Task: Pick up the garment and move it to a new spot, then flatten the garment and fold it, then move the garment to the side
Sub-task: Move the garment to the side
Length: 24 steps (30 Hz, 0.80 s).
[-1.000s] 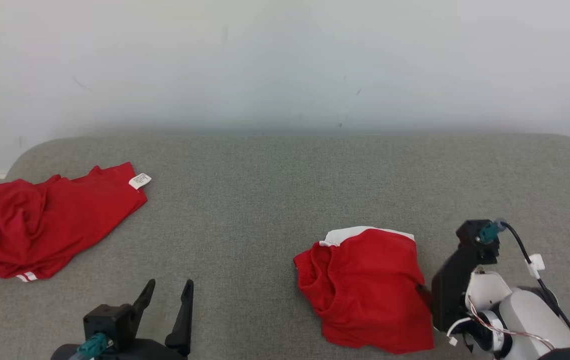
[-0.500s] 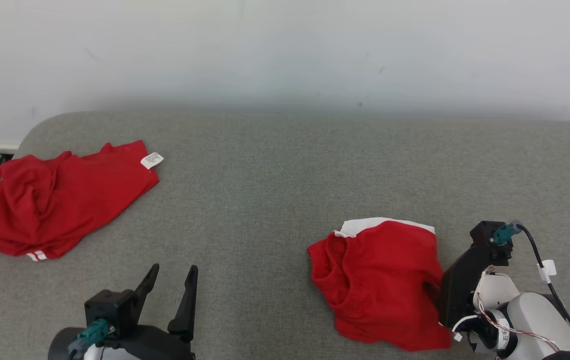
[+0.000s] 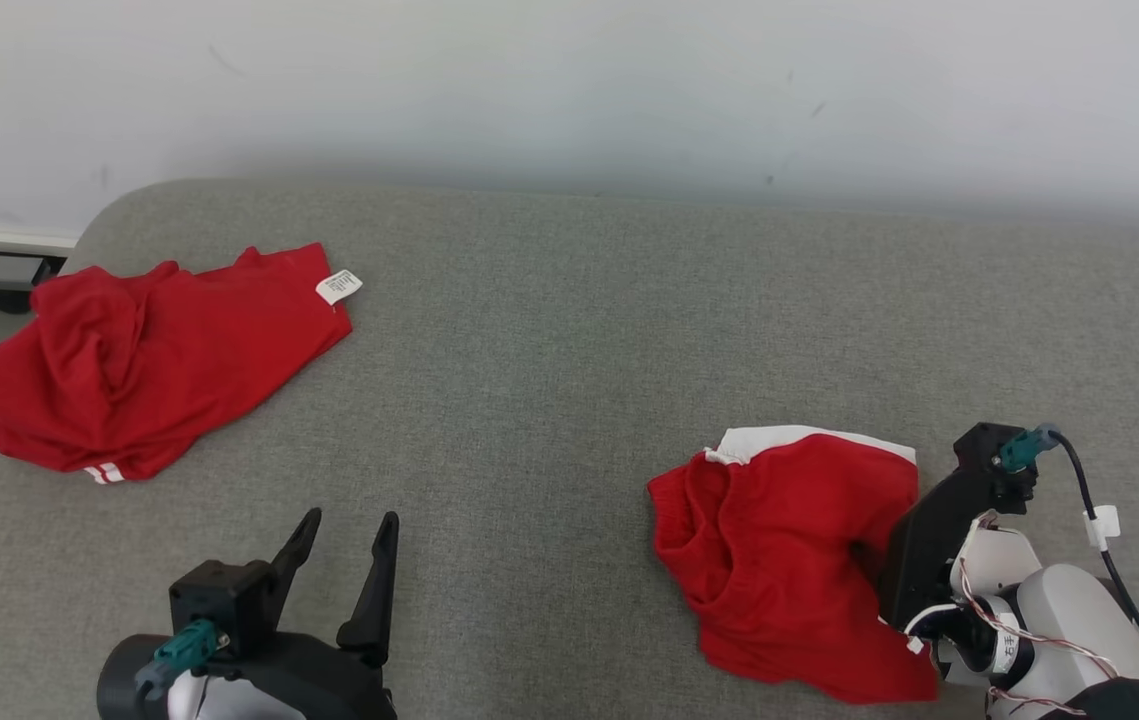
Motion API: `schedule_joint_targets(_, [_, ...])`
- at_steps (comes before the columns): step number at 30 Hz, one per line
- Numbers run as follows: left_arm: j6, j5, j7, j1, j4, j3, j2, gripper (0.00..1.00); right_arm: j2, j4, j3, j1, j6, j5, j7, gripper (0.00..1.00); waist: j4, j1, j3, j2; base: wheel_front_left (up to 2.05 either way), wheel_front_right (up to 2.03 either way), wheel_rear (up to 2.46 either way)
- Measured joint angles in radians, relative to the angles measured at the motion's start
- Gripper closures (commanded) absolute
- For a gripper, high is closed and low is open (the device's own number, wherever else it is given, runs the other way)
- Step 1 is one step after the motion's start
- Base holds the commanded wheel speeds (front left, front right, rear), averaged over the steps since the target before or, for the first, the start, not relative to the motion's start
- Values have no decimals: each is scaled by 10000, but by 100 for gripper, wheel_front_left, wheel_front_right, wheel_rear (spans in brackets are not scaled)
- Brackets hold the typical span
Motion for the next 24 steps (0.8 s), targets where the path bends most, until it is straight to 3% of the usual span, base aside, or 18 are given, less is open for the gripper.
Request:
schedule_joint_targets(1, [0, 0, 46, -47, 0, 10, -4, 0, 0, 50, -17, -56, 0, 0, -27, 0, 25, 0, 21, 0, 0, 0, 0])
schedule_joint_targets(3, [2, 0, 48, -51, 8, 15, -2, 0, 12, 153, -21, -94, 0, 0, -46, 9, 61, 0, 54, 0, 0, 0, 0])
schedule_joint_targets(6, [2, 0, 48, -51, 27, 10, -6, 0, 17, 336, -33, -240, 0, -2, -46, 72, 100, 0, 81, 0, 0, 0, 0])
schedule_joint_targets(8, [2, 0, 48, -52, 50, 8, -12, 0, 15, 395, -31, -270, 0, -2, -46, 100, 124, 0, 94, 0, 0, 0, 0])
schedule_joint_targets(16, [2, -2, 44, -100, 186, 8, -15, 0, 6, 671, -10, -517, 12, 6, 0, 100, 165, 0, 93, 0, 0, 0, 0])
schedule_joint_targets(21, [10, -2, -36, -174, 217, 115, 21, 0, -253, 539, 245, -596, 520, 92, 144, 100, 88, 0, 49, 0, 0, 0, 0])
schedule_joint_targets(24, [10, -2, -38, -175, 222, 81, 0, 0, -742, 339, 278, -585, 731, -27, 230, 100, 18, 0, 21, 0, 0, 0, 0])
